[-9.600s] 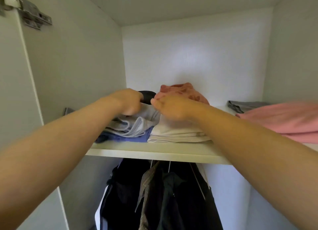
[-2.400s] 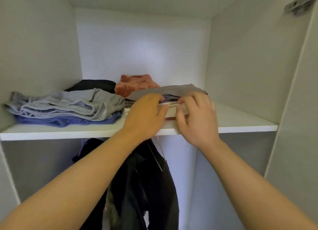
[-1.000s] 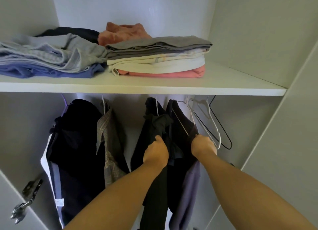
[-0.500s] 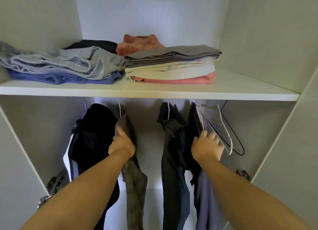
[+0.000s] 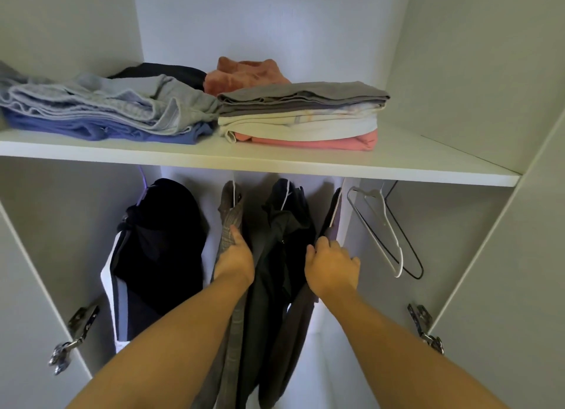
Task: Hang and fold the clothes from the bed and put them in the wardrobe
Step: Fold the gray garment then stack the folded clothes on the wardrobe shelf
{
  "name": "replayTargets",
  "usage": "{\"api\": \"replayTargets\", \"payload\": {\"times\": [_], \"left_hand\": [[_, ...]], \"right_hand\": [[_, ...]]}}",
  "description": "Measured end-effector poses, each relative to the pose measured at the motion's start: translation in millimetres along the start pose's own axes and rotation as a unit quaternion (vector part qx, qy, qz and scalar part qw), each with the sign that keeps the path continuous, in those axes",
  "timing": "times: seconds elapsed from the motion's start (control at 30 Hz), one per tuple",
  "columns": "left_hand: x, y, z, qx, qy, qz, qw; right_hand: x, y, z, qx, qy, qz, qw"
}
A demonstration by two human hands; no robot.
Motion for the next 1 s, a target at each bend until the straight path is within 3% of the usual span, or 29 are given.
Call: {"api": "replayTargets", "payload": {"times": [0.2, 0.37, 0.47, 0.53, 0.6, 0.67, 0.87, 0.93, 1.0], "left_hand": [[-39.3, -44.1, 29.6, 0.031, 0.012, -0.101, 0.994], [-104.5, -99.6, 115.4, 0.051, 0.163, -0.050, 0.984], [-159.8, -153.4, 179.9, 0.032, 0.343, -0.022, 0.939], [-194.0, -190.9, 218.4, 0.000, 0.452, -0.081, 0.889], [-220.3, -221.5, 250.4, -0.069, 0.508, -0.135, 0.848], [-235.5, -240.5, 273.0, -0.130, 0.522, -0.176, 0.825], [-267.0, -275.3, 333.6, -0.208, 0.570, -0.268, 0.749], [-273.3, -277.3, 348.2, -0.235, 0.572, -0.271, 0.738], [-277.4, -274.3, 356.2, -0.230, 0.575, -0.230, 0.751]], "right_hand": [[-9.8, -19.9, 14.2, -0.038, -0.011, -0.058, 0.998], [-27.4, -73.7, 38.3, -0.137, 0.001, -0.132, 0.982], [-40.4, -116.9, 59.6, -0.200, 0.023, -0.168, 0.965], [-49.8, -150.0, 79.1, -0.242, 0.018, -0.205, 0.948], [-58.4, -185.6, 101.8, -0.282, -0.003, -0.236, 0.930], [-67.2, -219.3, 128.5, -0.323, -0.023, -0.262, 0.909], [-86.6, -276.0, 201.5, -0.419, -0.015, -0.286, 0.861], [-91.7, -283.5, 217.7, -0.436, -0.011, -0.296, 0.850], [-95.7, -289.2, 231.5, -0.448, -0.022, -0.306, 0.840]]}}
Point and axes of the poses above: each hand's wrist, its own z-axis away from the middle knuckle, its own x-axis out of the palm, y = z × x, the point moved 3 cm from there along -z, towards the middle knuckle, and after that the axes turned 1 degree about y, right-handed, at the moved point
